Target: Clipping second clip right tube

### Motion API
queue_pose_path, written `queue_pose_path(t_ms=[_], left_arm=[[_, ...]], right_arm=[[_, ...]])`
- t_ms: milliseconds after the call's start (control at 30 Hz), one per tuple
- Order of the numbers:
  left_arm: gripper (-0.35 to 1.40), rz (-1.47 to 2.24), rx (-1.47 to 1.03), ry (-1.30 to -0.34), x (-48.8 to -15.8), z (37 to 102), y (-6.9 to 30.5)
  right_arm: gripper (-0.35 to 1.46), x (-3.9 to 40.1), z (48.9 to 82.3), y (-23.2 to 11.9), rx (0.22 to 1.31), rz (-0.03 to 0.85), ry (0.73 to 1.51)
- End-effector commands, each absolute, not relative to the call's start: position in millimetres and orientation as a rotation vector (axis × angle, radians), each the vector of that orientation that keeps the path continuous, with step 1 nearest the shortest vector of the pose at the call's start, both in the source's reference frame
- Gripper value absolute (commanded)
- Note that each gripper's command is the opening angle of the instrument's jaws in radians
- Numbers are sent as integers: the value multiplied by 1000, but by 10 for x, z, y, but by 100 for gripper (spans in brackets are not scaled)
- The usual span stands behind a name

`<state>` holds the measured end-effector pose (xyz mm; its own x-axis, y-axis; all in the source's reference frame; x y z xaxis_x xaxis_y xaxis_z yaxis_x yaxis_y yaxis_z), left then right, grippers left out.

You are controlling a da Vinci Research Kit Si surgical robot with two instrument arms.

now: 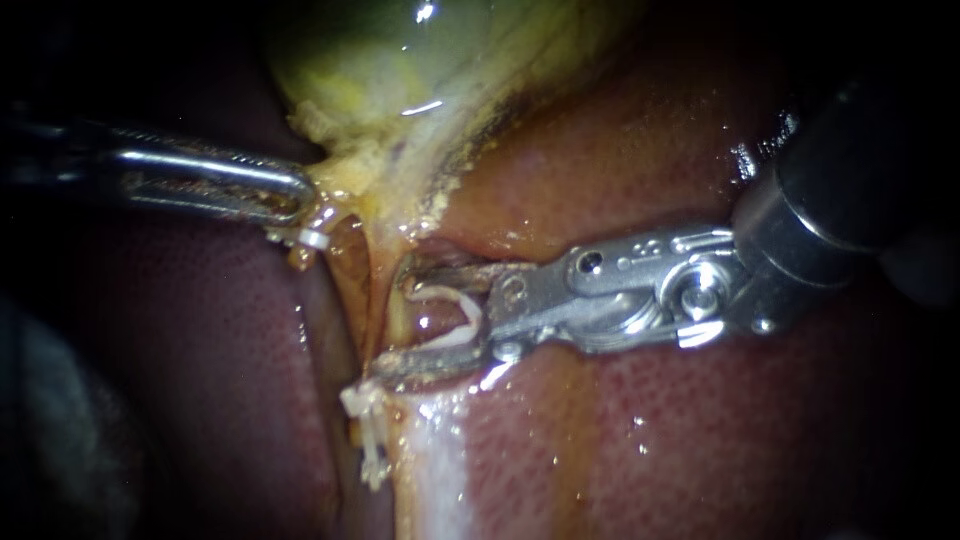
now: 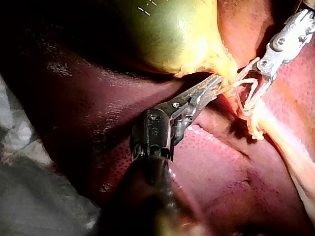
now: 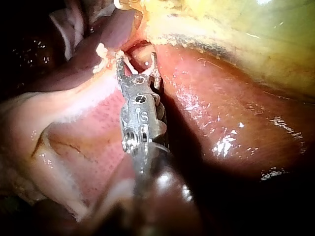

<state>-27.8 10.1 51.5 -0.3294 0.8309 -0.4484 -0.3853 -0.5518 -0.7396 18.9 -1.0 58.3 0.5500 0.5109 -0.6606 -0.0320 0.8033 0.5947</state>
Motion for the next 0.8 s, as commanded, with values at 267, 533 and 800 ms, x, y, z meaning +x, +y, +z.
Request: queue_pose_path(t_ms=[267,533,800], left_arm=[[-35,1958,-1077,-666,-276,517,102],[-35,1959,-1077,-667,-275,517,102],[-35,1959,-1077,-667,-275,517,102]], right_arm=[[49,162,565,-6,586,341,945],[49,139,555,-3,658,373,1020],[49,148,557,-4,734,406,1067]])
